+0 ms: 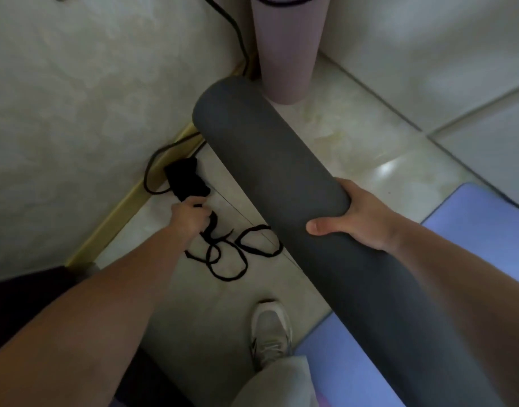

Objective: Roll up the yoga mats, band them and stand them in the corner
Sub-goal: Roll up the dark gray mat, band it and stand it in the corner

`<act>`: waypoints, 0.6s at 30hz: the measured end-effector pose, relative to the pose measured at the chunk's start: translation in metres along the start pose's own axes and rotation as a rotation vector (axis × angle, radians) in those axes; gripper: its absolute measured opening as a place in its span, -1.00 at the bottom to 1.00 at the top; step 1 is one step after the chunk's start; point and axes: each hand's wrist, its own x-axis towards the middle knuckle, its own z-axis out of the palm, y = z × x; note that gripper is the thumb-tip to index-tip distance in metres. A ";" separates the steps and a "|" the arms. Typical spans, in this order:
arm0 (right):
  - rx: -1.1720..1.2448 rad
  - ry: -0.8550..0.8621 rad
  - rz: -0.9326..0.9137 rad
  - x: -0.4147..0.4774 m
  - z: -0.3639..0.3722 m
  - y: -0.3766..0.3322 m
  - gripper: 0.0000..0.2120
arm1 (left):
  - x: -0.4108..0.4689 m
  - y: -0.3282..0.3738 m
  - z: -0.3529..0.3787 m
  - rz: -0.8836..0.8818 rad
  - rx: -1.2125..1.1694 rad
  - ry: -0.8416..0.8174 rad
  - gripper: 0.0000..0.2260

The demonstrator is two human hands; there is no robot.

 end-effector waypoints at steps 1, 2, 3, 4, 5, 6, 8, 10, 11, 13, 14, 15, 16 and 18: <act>0.010 -0.002 -0.005 0.007 0.004 0.000 0.12 | 0.007 -0.005 0.003 -0.005 0.001 -0.009 -0.66; 0.022 -0.004 -0.010 0.012 0.008 0.001 0.11 | 0.009 -0.008 0.006 -0.023 -0.012 -0.027 -0.65; 0.031 -0.005 -0.015 0.017 0.010 0.002 0.10 | 0.013 -0.012 0.010 -0.033 -0.011 -0.039 -0.64; 0.038 -0.004 -0.018 0.020 0.011 0.002 0.09 | 0.014 -0.014 0.014 -0.056 0.006 -0.051 -0.65; 0.046 -0.001 -0.023 0.022 0.012 0.003 0.08 | 0.015 -0.017 0.018 -0.069 0.024 -0.066 -0.67; 0.053 0.003 -0.029 0.022 0.011 0.004 0.07 | 0.014 -0.018 0.021 -0.084 0.034 -0.088 -0.74; 0.061 0.010 -0.033 0.019 0.009 0.006 0.07 | 0.010 -0.018 0.025 -0.073 0.015 -0.077 -0.90; 0.072 0.017 -0.031 0.013 0.004 0.008 0.06 | 0.002 -0.018 0.025 -0.027 -0.066 -0.002 -0.90; 0.081 0.022 -0.030 0.008 0.002 0.009 0.04 | -0.003 -0.017 0.022 0.002 -0.130 0.065 -0.88; 0.105 0.027 -0.030 -0.006 -0.004 0.010 0.00 | -0.021 -0.009 0.016 0.043 -0.233 0.144 -0.93; 0.116 0.029 -0.028 -0.014 -0.006 0.009 0.00 | -0.032 -0.003 0.011 0.049 -0.262 0.153 -0.91; 0.125 0.034 -0.023 -0.023 -0.009 0.008 -0.01 | -0.042 0.003 0.007 0.049 -0.298 0.154 -0.89; 0.134 0.040 -0.016 -0.033 -0.011 0.007 -0.02 | -0.053 0.010 0.003 0.033 -0.337 0.136 -0.88; 0.146 0.044 -0.012 -0.053 -0.017 0.006 -0.01 | -0.076 0.020 -0.003 0.021 -0.395 0.071 -0.85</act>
